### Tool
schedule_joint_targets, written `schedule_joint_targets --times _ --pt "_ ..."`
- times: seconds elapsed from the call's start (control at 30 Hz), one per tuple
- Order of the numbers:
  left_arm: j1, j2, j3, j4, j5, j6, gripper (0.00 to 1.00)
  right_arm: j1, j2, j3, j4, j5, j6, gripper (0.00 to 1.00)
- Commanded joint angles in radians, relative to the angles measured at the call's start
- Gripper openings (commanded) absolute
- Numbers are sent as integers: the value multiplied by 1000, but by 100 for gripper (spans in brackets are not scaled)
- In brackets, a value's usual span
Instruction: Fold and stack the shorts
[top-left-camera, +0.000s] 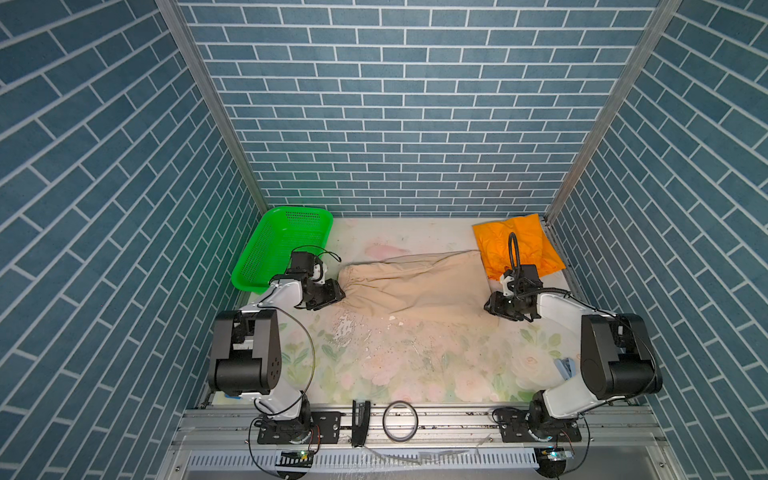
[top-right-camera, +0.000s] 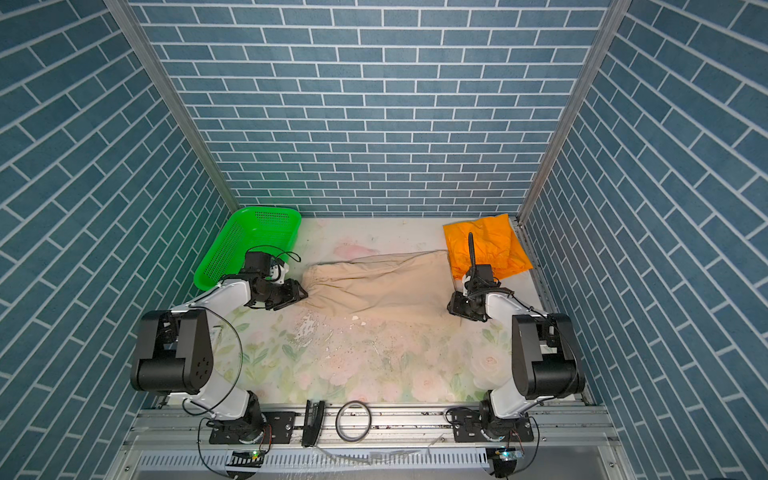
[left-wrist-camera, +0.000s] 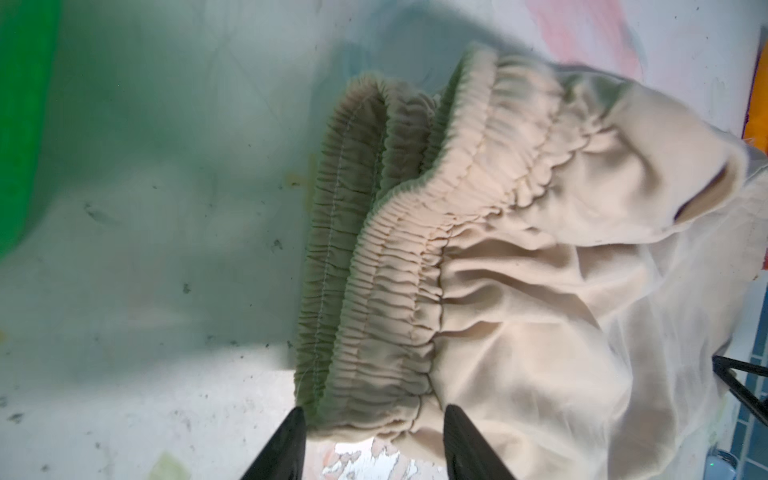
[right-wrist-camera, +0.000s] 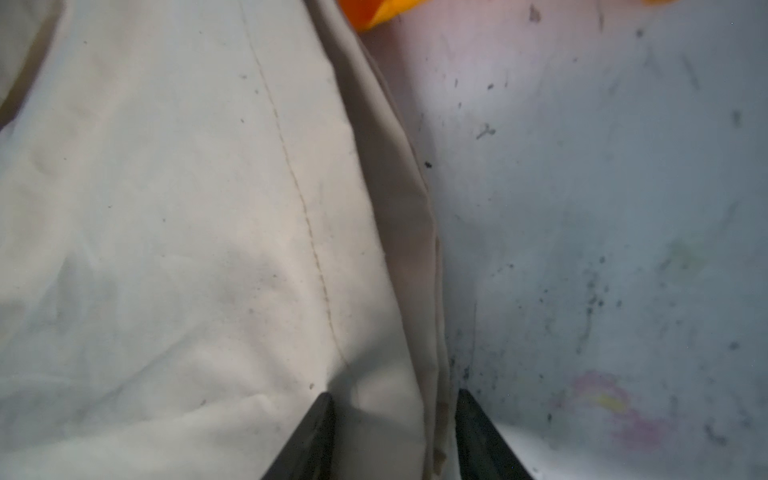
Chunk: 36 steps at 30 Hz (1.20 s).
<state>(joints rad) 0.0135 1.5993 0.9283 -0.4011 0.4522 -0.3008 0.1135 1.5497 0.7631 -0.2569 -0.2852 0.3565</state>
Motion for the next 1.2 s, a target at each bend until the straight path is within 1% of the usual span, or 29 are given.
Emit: schedule_joint_targets --times 0.0,0.07,0.1,0.2,0.23,0.27,0.43,0.47,0.53,0.63,0.67,0.73,0.77,0.8,0.87,0.93,1.0,1.07,1.17 --pt "2 17 -25 5 46 5 39 -7 0 -23 35 -46 48 38" --pt "2 27 -37 6 57 2 33 -10 -5 -36 37 -46 62 25" --pt "2 30 -40 3 59 0 29 -12 -11 -42 36 -45 66 19" --pt "2 36 -46 -12 64 0 12 -18 -27 -62 38 -46 80 2" --pt "2 32 -51 -18 63 -3 6 -19 -31 -68 37 -49 82 0" --pt "2 27 -55 -28 57 -5 0 -21 -34 -70 27 -50 85 0" --pt "2 -37 -80 -132 2 -12 0 -30 -91 -99 -40 -41 100 0" --pt "2 -66 -95 -151 -18 -26 0 -33 -112 -105 -67 -39 105 0" --pt "1 -126 -125 -170 -19 -53 0 -36 -165 -114 -122 -36 118 0" --pt "0 -227 -139 -265 -55 -58 0 -41 -254 -136 -183 -18 142 0" --pt "0 -267 -140 -294 -76 -64 0 -44 -273 -136 -195 -16 147 0" --pt "0 -329 -149 -302 -74 -85 0 -48 -284 -121 -222 -5 139 0" --pt "0 -341 -142 -316 -76 -86 17 -48 -283 -111 -233 2 129 6" --pt "0 -344 -130 -337 -85 -85 49 -49 -280 -98 -243 13 118 16" --pt "0 -336 -101 -364 -114 -66 99 -50 -277 -68 -255 35 93 25" --pt "2 -320 -70 -366 -142 -41 100 -52 -274 -27 -264 49 65 35" --pt "5 -302 -33 -343 -178 -34 100 -52 -265 13 -253 55 24 39" --pt "5 -284 -9 -265 -140 -23 100 -52 -245 43 -204 37 -17 43" --pt "5 -229 15 -127 -54 -22 100 -53 -164 103 -111 -2 -75 45"
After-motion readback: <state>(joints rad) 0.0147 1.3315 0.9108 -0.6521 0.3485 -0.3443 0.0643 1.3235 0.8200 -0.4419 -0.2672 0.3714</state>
